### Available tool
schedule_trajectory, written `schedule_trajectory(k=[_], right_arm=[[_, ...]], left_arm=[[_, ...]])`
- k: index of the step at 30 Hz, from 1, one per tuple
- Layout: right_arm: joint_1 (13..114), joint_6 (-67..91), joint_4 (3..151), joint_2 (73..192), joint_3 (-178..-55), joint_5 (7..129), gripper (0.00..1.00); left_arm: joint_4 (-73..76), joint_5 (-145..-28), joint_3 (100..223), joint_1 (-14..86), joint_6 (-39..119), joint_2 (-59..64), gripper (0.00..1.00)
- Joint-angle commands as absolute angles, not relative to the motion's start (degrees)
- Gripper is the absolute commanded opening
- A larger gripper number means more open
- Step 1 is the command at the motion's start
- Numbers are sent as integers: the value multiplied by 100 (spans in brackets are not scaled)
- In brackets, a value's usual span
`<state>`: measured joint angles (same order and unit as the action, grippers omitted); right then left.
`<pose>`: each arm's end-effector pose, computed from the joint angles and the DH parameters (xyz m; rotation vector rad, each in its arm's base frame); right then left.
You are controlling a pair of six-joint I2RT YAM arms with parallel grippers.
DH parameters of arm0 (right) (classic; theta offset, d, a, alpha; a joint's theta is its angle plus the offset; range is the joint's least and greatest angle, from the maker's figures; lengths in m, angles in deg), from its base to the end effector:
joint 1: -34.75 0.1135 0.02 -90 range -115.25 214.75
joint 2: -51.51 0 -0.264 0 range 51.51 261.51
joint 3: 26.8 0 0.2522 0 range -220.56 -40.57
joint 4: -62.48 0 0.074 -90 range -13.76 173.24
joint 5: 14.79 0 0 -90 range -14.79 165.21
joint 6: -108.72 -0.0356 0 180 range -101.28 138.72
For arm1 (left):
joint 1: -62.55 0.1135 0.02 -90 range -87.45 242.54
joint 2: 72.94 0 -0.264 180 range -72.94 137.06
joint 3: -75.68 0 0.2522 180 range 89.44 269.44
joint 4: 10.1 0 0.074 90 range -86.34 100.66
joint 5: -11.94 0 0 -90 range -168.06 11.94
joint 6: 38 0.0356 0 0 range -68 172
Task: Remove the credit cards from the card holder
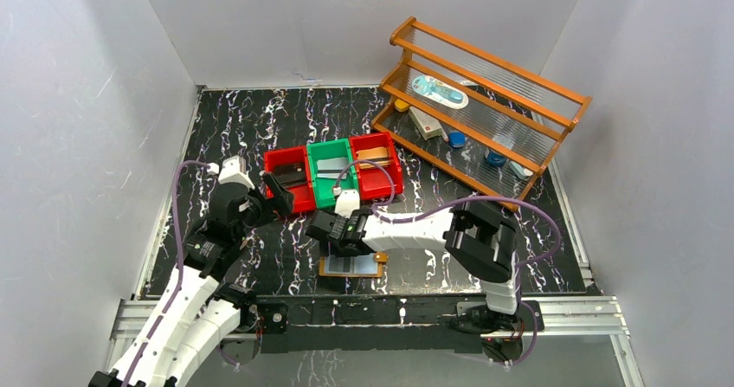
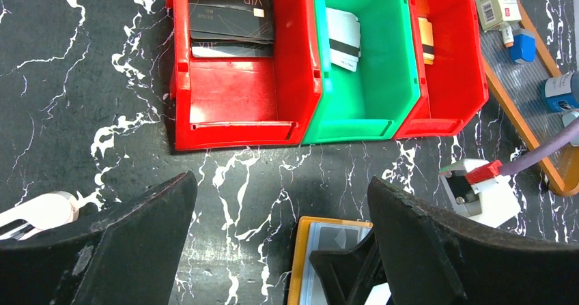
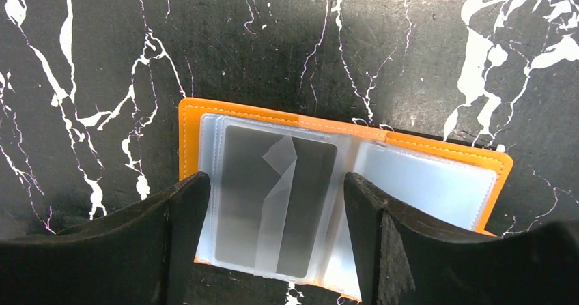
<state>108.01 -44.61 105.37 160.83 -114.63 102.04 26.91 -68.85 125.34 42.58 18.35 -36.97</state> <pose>0.1271 0.3667 0.1749 -0.0823 2.5329 0.3114 0.1444 -0.0464 0.2850 -0.3429 1.9704 -0.4490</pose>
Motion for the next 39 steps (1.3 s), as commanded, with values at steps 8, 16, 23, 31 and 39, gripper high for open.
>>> schedule_trajectory(k=[8, 16, 23, 31, 39], right_arm=[[10817, -4644, 10786, 16428, -11436, 10191, 66], [10630, -4595, 8927, 15548, -10150, 9451, 62], [10265, -4931, 7095, 14809, -8745, 8688, 59], [10094, -5258, 6270, 14728, -8135, 8261, 59], [10050, -5272, 6440, 14698, -8175, 8309, 59]], left_arm=[[2834, -6983, 12406, 4285, 1781, -3857, 96], [2764, -7705, 12395, 4283, 1831, -3708, 95], [2401, -9552, 12033, 4281, 1518, -3421, 86], [1885, -11398, 11618, 4274, 1243, -2418, 74], [1834, -11130, 11381, 4078, 934, -2041, 66]])
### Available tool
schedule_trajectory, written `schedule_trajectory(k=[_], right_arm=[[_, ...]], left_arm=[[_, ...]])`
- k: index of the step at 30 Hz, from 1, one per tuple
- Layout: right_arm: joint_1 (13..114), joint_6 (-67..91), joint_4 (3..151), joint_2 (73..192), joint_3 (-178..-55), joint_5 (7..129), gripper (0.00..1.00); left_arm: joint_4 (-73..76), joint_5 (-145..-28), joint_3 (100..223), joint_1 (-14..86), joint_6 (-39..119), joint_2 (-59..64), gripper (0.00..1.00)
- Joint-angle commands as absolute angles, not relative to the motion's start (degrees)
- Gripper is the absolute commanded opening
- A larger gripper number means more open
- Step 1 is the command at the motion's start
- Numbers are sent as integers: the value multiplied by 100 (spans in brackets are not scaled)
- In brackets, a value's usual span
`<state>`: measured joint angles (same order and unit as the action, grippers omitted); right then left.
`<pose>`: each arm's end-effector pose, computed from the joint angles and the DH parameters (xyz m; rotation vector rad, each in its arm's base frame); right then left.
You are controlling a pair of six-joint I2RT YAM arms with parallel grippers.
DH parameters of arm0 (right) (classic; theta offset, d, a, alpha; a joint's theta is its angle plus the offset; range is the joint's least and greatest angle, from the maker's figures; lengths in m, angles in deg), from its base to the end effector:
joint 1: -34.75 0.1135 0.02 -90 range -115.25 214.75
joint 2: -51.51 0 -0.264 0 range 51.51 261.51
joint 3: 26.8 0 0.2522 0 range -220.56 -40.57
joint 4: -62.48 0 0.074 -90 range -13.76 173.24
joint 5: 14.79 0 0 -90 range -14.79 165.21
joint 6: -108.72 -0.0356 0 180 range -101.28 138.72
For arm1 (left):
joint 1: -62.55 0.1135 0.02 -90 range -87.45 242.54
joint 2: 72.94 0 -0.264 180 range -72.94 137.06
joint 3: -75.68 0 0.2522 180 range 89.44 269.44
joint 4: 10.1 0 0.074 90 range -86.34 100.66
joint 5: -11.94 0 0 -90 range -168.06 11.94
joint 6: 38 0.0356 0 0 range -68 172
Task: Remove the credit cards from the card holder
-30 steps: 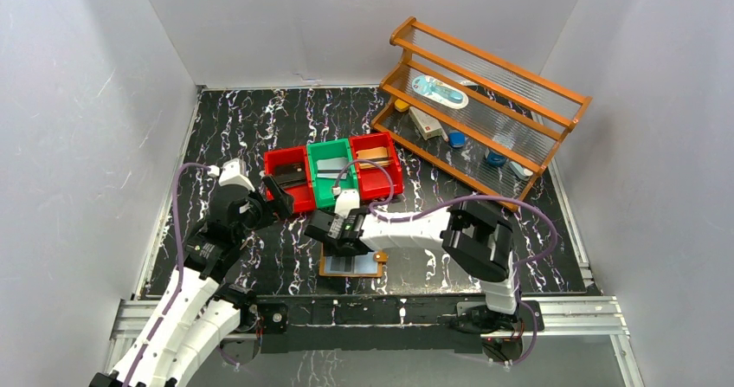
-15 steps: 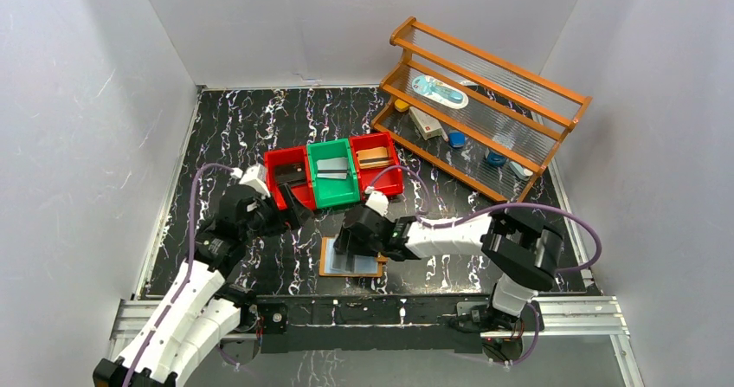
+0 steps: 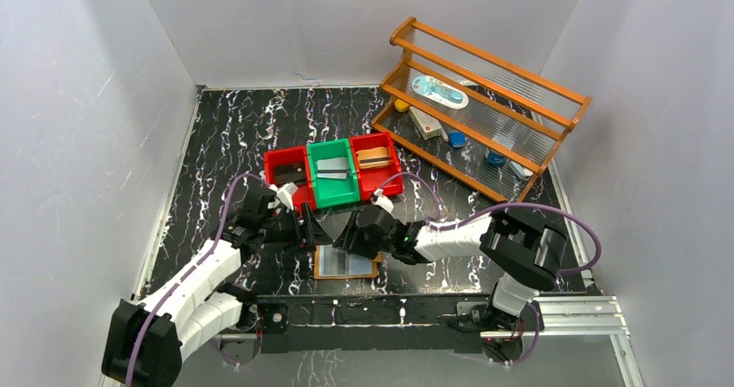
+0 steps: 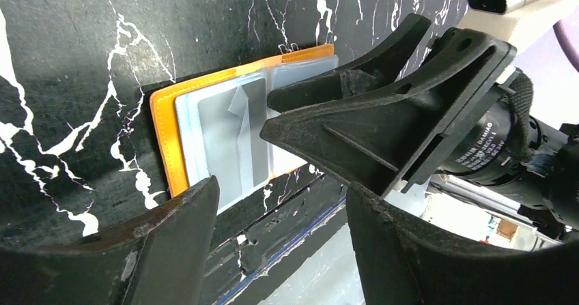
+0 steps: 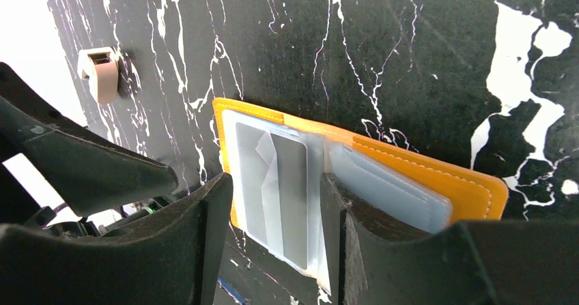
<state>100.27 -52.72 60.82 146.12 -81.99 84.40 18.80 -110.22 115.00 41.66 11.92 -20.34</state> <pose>0.1387 0.2910 0.1497 0.2243 2.4567 1.0517 0.1635 -0.0827 0.1954 -0.0995 2.4640 -1.1578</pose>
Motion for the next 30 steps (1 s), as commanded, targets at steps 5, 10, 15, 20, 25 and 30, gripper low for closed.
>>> schedule_trajectory(k=[5, 10, 15, 20, 25, 30], right_arm=[[10104, -4785, 7647, 14854, -8942, 8582, 66], [10417, -4463, 9125, 15557, -10136, 9205, 72], [10687, -4421, 10156, 16182, -11018, 9775, 75], [10883, -4101, 10611, 16517, -11559, 10077, 75], [10960, -3656, 10514, 16599, -11626, 10020, 76], [11019, -3297, 10538, 16754, -11809, 9985, 77]], left_arm=[[2247, -9636, 11418, 4068, 308, -3020, 66], [3521, -7432, 11808, 4066, -274, -4241, 70], [4223, -6502, 12147, 4066, -322, -4692, 73], [4362, -6493, 12163, 4063, -399, -4781, 74], [4411, -6363, 12189, 4066, -380, -4884, 74], [4479, -6257, 12263, 4066, -330, -4886, 74]])
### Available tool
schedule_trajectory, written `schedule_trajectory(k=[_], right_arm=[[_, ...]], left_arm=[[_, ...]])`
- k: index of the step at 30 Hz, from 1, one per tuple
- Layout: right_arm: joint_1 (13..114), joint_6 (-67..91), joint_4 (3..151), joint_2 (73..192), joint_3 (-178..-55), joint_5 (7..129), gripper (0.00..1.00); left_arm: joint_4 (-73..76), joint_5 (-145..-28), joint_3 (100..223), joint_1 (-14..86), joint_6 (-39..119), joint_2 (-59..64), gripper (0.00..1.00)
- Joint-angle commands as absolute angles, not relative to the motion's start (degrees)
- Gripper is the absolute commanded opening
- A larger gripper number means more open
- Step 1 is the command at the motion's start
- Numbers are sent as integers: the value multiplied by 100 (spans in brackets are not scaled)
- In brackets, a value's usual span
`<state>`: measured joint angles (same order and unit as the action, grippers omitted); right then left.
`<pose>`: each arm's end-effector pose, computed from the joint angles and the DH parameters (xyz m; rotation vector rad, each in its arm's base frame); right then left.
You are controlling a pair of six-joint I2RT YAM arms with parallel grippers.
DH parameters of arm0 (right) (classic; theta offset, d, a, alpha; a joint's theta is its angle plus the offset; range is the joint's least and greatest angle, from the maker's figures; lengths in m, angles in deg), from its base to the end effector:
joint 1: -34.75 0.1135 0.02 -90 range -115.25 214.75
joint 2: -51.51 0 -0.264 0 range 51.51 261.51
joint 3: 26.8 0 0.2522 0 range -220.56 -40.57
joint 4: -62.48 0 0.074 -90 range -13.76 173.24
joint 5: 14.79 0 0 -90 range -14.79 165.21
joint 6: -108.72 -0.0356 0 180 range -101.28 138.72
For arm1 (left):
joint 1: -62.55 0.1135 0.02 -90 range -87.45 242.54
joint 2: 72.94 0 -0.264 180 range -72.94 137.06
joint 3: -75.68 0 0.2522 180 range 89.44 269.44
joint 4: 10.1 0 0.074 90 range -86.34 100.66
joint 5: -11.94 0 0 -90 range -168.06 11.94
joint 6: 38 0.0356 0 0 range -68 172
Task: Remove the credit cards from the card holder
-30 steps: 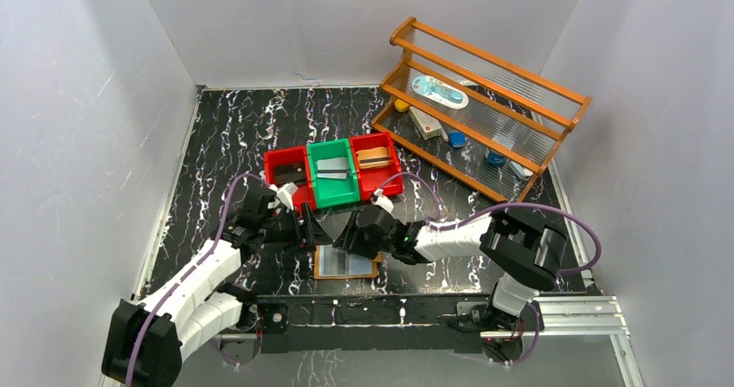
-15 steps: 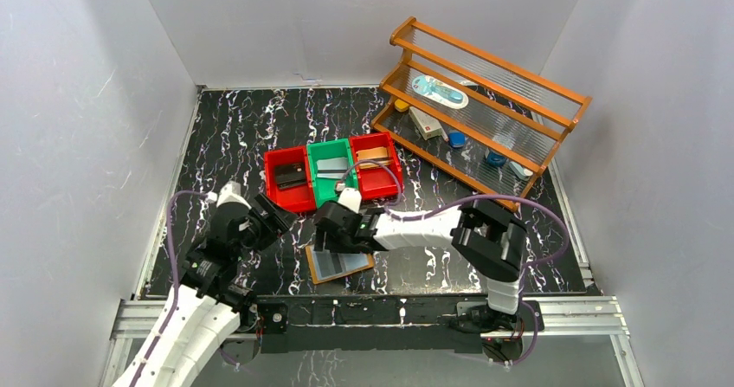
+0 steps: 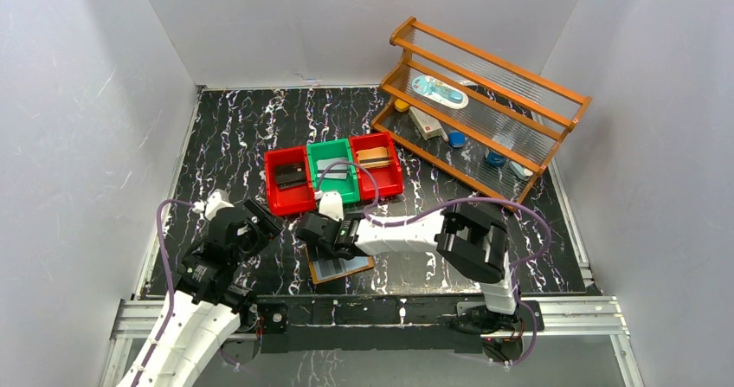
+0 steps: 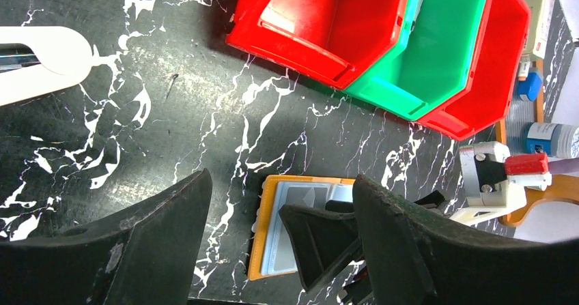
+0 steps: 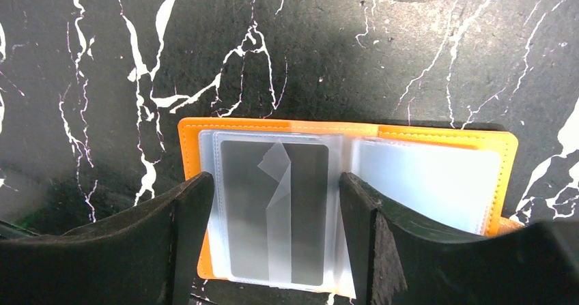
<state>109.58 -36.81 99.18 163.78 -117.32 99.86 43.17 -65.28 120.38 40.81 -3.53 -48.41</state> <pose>0.1216 0.3918 0.1737 -0.2668 2.4887 0.4114 0.1029 -0.0326 0.2507 -0.7598 2.0467 -0.5466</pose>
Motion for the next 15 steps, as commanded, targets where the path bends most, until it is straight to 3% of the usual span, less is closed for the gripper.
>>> schedule_trajectory(k=[1, 7, 15], right_arm=[[11029, -3278, 10598, 16798, -11860, 10001, 77], [11094, -3314, 11076, 17113, -12199, 10239, 74], [11109, -3467, 11019, 17089, -12165, 10225, 61]], left_arm=[[4486, -6248, 12273, 4066, -332, -4886, 74], [4589, -6127, 12314, 4065, -384, -5004, 74], [4517, -6252, 12278, 4065, -362, -5041, 74]])
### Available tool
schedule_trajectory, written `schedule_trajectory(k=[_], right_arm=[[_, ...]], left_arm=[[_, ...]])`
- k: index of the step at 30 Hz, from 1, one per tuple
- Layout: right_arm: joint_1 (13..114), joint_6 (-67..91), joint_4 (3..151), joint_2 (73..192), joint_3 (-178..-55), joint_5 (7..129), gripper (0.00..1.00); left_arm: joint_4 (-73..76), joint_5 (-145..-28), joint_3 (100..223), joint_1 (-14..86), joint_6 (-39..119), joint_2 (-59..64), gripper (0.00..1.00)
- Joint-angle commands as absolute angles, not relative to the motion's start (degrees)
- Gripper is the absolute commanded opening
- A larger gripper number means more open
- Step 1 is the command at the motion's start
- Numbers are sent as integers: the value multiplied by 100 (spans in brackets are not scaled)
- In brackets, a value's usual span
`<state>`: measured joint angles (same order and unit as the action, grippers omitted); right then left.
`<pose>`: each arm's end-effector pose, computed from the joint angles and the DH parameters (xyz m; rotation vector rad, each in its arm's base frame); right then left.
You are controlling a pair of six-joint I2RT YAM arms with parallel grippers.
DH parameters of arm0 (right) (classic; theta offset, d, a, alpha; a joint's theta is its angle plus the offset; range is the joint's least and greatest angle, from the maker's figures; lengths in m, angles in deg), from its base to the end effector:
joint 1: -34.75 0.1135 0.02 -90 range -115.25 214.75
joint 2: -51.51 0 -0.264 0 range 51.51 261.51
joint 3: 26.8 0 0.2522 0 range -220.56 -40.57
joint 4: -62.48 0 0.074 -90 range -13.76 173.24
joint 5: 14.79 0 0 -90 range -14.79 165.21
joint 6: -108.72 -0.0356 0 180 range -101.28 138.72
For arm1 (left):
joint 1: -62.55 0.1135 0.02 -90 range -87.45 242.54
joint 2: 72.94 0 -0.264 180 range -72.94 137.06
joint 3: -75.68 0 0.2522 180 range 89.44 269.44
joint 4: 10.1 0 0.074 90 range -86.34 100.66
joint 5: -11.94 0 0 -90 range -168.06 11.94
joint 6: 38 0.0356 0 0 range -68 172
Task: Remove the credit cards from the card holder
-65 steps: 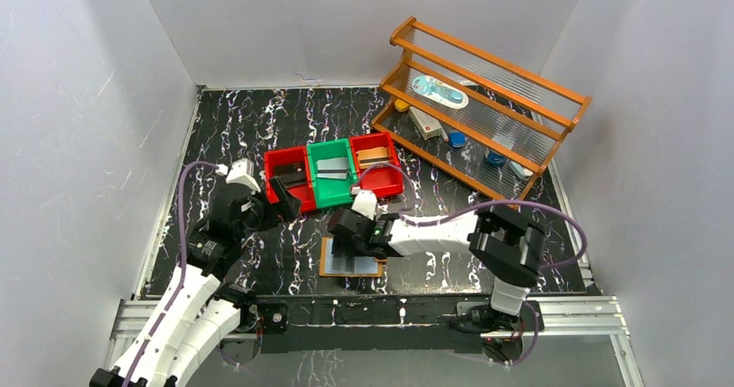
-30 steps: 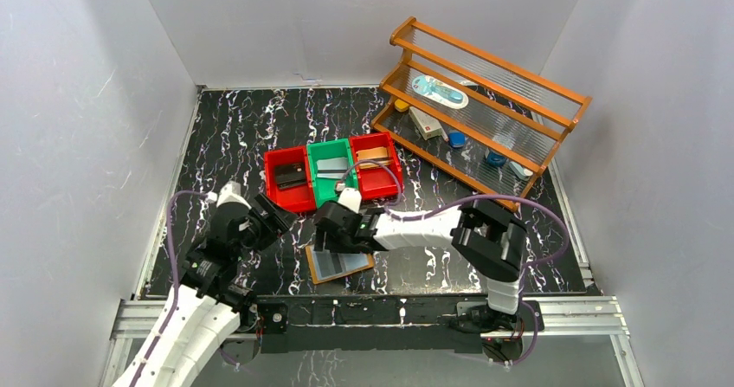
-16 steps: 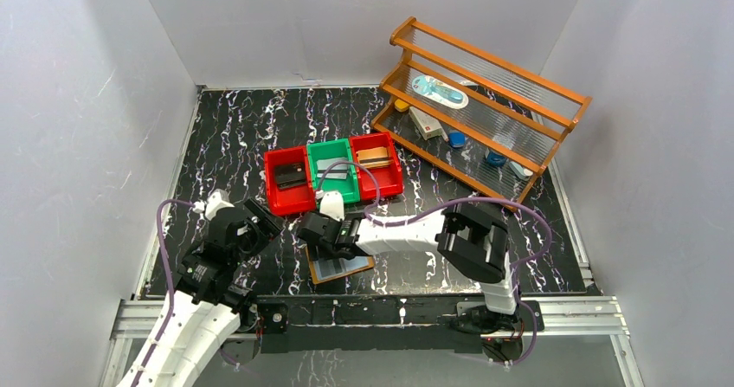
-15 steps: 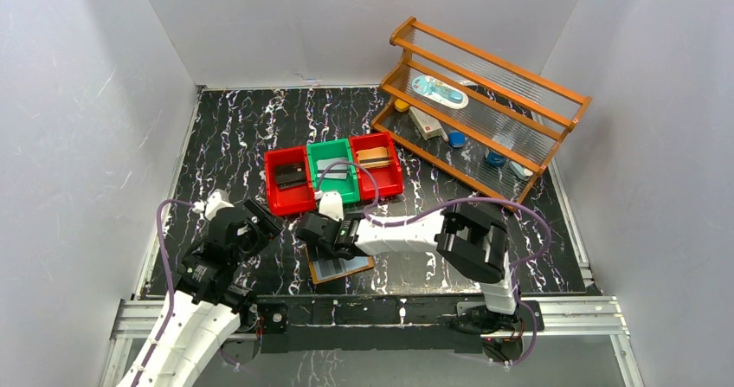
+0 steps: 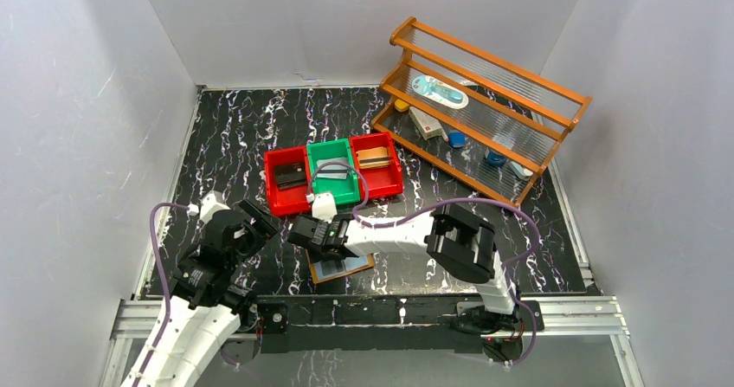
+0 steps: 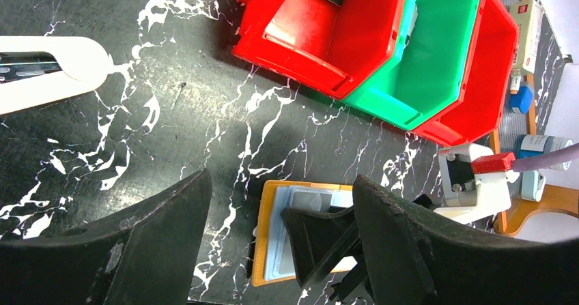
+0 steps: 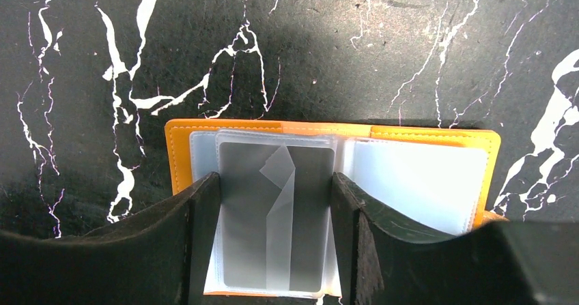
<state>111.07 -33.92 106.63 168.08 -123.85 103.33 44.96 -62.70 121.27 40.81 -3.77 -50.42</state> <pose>0.1162 0.4066 0.1709 -0.3691 2.4734 0.2576 0.0964 -0.0283 0.2561 -0.7810 2.0042 -0.5189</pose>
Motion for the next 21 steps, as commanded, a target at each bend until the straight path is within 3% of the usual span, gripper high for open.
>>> schedule_trajectory(k=[1, 10, 21], right_arm=[[11094, -3485, 10886, 17015, -12065, 10172, 60], [10402, -4052, 8025, 15697, -9862, 8528, 57], [10096, -4560, 7339, 15445, -9092, 8096, 56]], left_arm=[[4451, -6357, 12263, 4070, -299, -5025, 74], [3488, -8097, 11782, 4065, 168, -4497, 73], [1854, -10376, 10758, 4050, -113, -3377, 54]])
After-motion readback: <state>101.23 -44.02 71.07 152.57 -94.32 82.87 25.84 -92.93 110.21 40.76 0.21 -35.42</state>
